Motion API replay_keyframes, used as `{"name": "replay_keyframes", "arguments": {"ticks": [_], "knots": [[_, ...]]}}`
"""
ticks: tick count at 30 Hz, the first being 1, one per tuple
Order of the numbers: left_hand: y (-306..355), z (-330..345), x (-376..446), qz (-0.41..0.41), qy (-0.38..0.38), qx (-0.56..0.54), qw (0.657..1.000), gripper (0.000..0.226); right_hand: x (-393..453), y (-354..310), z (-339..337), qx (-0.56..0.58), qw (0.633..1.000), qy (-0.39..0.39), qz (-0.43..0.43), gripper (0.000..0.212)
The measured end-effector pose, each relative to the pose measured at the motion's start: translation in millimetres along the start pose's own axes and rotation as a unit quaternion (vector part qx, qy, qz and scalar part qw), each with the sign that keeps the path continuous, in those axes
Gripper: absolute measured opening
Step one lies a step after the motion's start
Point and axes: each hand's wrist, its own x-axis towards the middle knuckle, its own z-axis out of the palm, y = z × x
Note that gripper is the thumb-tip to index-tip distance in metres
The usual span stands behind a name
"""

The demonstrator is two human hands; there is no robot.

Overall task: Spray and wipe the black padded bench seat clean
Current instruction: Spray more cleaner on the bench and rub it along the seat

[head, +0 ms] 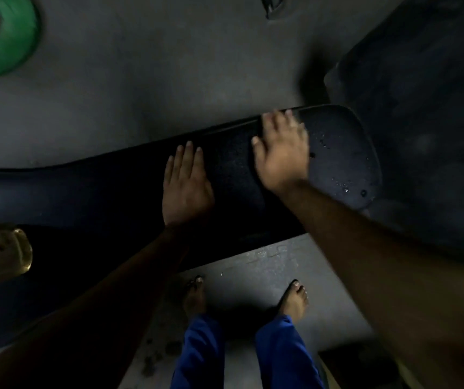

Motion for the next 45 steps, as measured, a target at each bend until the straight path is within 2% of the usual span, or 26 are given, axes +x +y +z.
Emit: {"name": "replay_keyframes", "arguments": {"ticks": [1,2,4,5,8,9,11,13,14,17,18,20,22,23,26,27,30,32,35,36,39,41,42,43,44,45], "knots": [[0,-1,1,0.000,-0.001,0.001,1.000,0.050,-10,-21,10,0.003,0.999,-0.018,-0.039,0.058],[-1,-1,1,-0.002,0.001,0.002,1.000,0.050,-22,-34,16,0.009,0.991,-0.026,-0.134,0.057],[-1,-2,3,-0.006,-0.003,-0.002,1.000,0.049,-18,-18,8,-0.015,0.959,-0.081,-0.273,0.058],[-1,-3,3,-0.008,-0.006,0.001,1.000,0.049,2,-1,0,-0.023,0.960,-0.069,-0.269,0.058],[4,-2,5,-0.020,-0.014,0.021,0.999,0.051,43,-1,-16,-0.028,0.999,-0.018,-0.010,0.066],[7,-3,8,-0.025,-0.018,0.017,0.999,0.052,35,-17,-12,-0.029,0.999,-0.043,-0.002,0.069],[16,-4,13,-0.033,-0.018,0.005,0.999,0.054,-2,-31,-2,-0.012,0.983,-0.091,-0.156,0.070],[24,-2,17,-0.047,-0.019,-0.005,0.999,0.056,-1,-1,-12,-0.015,0.955,-0.120,-0.271,0.067],[26,1,18,-0.053,-0.022,-0.006,0.998,0.057,19,16,-18,-0.018,0.964,-0.096,-0.248,0.067],[31,2,20,-0.066,-0.023,-0.007,0.998,0.060,69,20,-31,-0.002,0.999,-0.041,0.010,0.071],[33,1,20,-0.062,-0.025,-0.010,0.998,0.059,62,11,-26,0.012,0.999,-0.044,-0.001,0.068],[39,1,24,-0.045,-0.026,-0.018,0.998,0.058,22,-5,-15,0.023,0.988,-0.074,-0.135,0.061],[50,5,30,-0.027,-0.034,-0.030,0.999,0.058,3,18,-20,0.006,0.965,-0.116,-0.234,0.065],[56,8,33,-0.022,-0.040,-0.035,0.998,0.059,16,33,-26,-0.001,0.969,-0.107,-0.222,0.067],[70,17,42,-0.020,-0.049,-0.045,0.998,0.062,69,48,-38,-0.032,0.997,-0.063,0.006,0.075],[73,18,45,-0.024,-0.053,-0.048,0.997,0.063,64,43,-33,-0.028,0.997,-0.069,0.012,0.075],[83,20,47,-0.035,-0.042,-0.047,0.997,0.063,1,50,-20,-0.011,0.981,-0.106,-0.163,0.073],[94,22,44,-0.035,-0.053,-0.050,0.997,0.061,2,93,-33,-0.021,0.973,-0.115,-0.201,0.073],[106,27,42,-0.019,-0.046,-0.039,0.998,0.057,41,109,-47,-0.012,0.998,-0.045,0.047,0.072],[110,29,41,-0.019,-0.046,-0.034,0.998,0.057,36,98,-40,-0.006,0.997,-0.039,0.064,0.073],[121,31,40,-0.030,-0.046,-0.023,0.998,0.060,-23,82,-24,0.015,0.982,-0.096,-0.163,0.074],[127,36,35,-0.019,-0.041,-0.021,0.999,0.060,-19,107,-36,0.009,0.968,-0.108,-0.224,0.073],[131,38,33,-0.010,-0.036,-0.024,0.999,0.060,-1,117,-42,0.000,0.981,-0.083,-0.177,0.071],[135,39,31,-0.005,-0.032,-0.024,0.999,0.059,22,119,-46,0.000,0.995,-0.058,-0.076,0.068],[138,41,30,-0.003,-0.028,-0.022,0.999,0.058,41,109,-49,0.006,0.999,-0.041,0.025,0.066],[141,43,28,-0.005,-0.021,-0.024,0.999,0.057,50,96,-48,0.016,0.997,-0.040,0.070,0.065]]}}
